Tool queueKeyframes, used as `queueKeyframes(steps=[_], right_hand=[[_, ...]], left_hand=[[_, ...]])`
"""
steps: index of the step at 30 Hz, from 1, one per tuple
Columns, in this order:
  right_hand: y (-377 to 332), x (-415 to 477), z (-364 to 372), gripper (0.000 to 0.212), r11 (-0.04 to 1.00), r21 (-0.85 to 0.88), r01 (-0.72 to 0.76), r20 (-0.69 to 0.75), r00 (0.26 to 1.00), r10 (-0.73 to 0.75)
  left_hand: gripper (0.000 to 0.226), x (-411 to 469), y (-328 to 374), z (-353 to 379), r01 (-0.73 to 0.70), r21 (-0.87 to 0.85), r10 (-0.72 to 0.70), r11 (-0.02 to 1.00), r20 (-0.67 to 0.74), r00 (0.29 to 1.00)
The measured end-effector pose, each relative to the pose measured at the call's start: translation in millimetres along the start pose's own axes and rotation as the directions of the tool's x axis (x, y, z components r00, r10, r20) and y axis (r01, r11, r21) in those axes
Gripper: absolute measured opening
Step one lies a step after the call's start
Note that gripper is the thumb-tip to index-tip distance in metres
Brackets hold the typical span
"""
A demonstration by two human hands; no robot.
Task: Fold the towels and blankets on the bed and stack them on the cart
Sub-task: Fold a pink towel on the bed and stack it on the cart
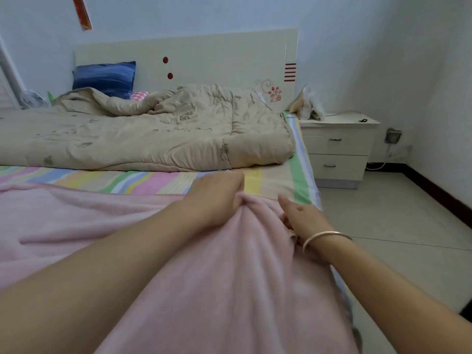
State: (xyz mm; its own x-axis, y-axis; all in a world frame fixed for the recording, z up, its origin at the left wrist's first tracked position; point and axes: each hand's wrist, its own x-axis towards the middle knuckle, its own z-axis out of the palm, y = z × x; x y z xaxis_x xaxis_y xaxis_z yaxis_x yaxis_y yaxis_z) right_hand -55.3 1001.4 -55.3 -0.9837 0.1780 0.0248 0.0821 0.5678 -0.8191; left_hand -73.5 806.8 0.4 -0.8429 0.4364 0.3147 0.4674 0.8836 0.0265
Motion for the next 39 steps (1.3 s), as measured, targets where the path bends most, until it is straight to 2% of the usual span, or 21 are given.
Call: queueKeyframes(steps=[1, 3, 5, 6, 8, 9, 11, 12, 14, 16, 17, 19, 21, 23, 25, 28, 30, 33, 35, 37, 39], right_hand=[[-10, -9, -5, 0.055, 0.998, -0.037, -0.055, 0.099, 0.993, 0.058], [-24, -21, -14, 0.068, 0.98, 0.055, -0.193, 0.278, 0.945, 0.171], [-30, -28, -15, 0.073, 0.945, 0.141, -0.296, 0.41, 0.886, 0.216], [-31, -29, -14, 0.073, 0.924, 0.173, -0.341, 0.443, 0.865, 0.236], [-33, -29, -8, 0.072, 0.876, 0.215, -0.431, 0.469, 0.833, 0.294], [-34, -28, -5, 0.067, 0.863, 0.223, -0.454, 0.466, 0.827, 0.315], [-38, -26, 1, 0.047, 0.852, 0.242, -0.464, 0.438, 0.836, 0.33], [-41, -26, 4, 0.036, 0.845, 0.264, -0.465, 0.423, 0.843, 0.332], [-45, -23, 14, 0.022, 0.832, 0.304, -0.464, 0.395, 0.856, 0.333], [-48, -20, 22, 0.019, 0.826, 0.324, -0.46, 0.374, 0.865, 0.335], [-49, -18, 24, 0.021, 0.825, 0.337, -0.453, 0.377, 0.868, 0.323], [-50, -15, 28, 0.023, 0.835, 0.342, -0.432, 0.372, 0.878, 0.302], [-48, -14, 30, 0.024, 0.832, 0.326, -0.448, 0.315, 0.882, 0.352], [-37, -11, 24, 0.017, 0.865, 0.31, -0.394, 0.172, 0.918, 0.356], [-24, -6, 8, 0.021, 0.906, 0.289, -0.311, 0.032, 0.949, 0.315], [-9, 2, -18, 0.039, 0.859, 0.376, -0.346, 0.016, 0.93, 0.368], [-2, 9, -25, 0.038, 0.9, 0.3, -0.317, 0.047, 0.947, 0.318], [7, 22, -22, 0.041, 0.965, 0.084, -0.249, 0.032, 0.968, 0.247], [16, 37, -13, 0.049, 0.967, 0.078, -0.242, 0.0, 0.97, 0.243], [25, 49, -2, 0.055, 0.965, 0.087, -0.247, -0.091, 0.963, 0.254], [33, 51, 5, 0.044, 0.969, -0.058, -0.238, -0.196, 0.955, 0.223]], left_hand=[[0.009, 3, 4, -1, -0.042, -0.02, 0.039, 0.999, -0.142, 0.989], [0.013, 4, 12, -1, -0.137, -0.063, 0.106, 0.989, -0.352, 0.93], [0.017, 0, 14, 9, -0.202, -0.086, 0.148, 0.976, -0.417, 0.897], [0.021, -3, 12, 19, -0.216, -0.079, 0.177, 0.973, -0.337, 0.925], [0.024, -8, 1, 35, -0.172, -0.093, 0.175, 0.981, 0.035, 0.984], [0.026, -10, -3, 37, -0.116, -0.164, 0.149, 0.98, 0.206, 0.967], [0.034, -12, -10, 33, 0.061, -0.376, 0.1, 0.925, 0.395, 0.913], [0.032, -10, -11, 29, 0.134, -0.434, 0.073, 0.891, 0.429, 0.9], [0.031, -4, -19, 23, 0.21, -0.432, -0.035, 0.877, 0.379, 0.925], [0.024, 1, -33, 25, 0.279, -0.303, -0.2, 0.911, 0.268, 0.943], [0.024, 2, -41, 27, 0.314, -0.204, -0.256, 0.927, 0.265, 0.929], [0.027, -1, -53, 33, 0.323, 0.019, -0.309, 0.946, 0.349, 0.885], [0.029, -5, -59, 33, 0.317, 0.118, -0.337, 0.941, 0.39, 0.857], [0.03, -8, -65, 30, 0.33, 0.132, -0.355, 0.935, 0.359, 0.863], [0.019, -9, -69, 29, 0.335, 0.086, -0.345, 0.938, 0.278, 0.896], [0.014, 2, -62, 33, 0.362, -0.065, -0.363, 0.93, -0.005, 0.932], [0.012, 17, -48, 44, 0.333, -0.109, -0.347, 0.937, -0.159, 0.924], [0.014, 37, -35, 81, 0.305, -0.092, -0.318, 0.948, -0.188, 0.929], [0.017, 37, -36, 109, 0.3, -0.026, -0.299, 0.953, -0.213, 0.93], [0.019, 35, -38, 120, 0.3, -0.015, -0.294, 0.954, -0.251, 0.922], [0.023, 35, -40, 119, 0.277, 0.031, -0.262, 0.96, -0.239, 0.935]])
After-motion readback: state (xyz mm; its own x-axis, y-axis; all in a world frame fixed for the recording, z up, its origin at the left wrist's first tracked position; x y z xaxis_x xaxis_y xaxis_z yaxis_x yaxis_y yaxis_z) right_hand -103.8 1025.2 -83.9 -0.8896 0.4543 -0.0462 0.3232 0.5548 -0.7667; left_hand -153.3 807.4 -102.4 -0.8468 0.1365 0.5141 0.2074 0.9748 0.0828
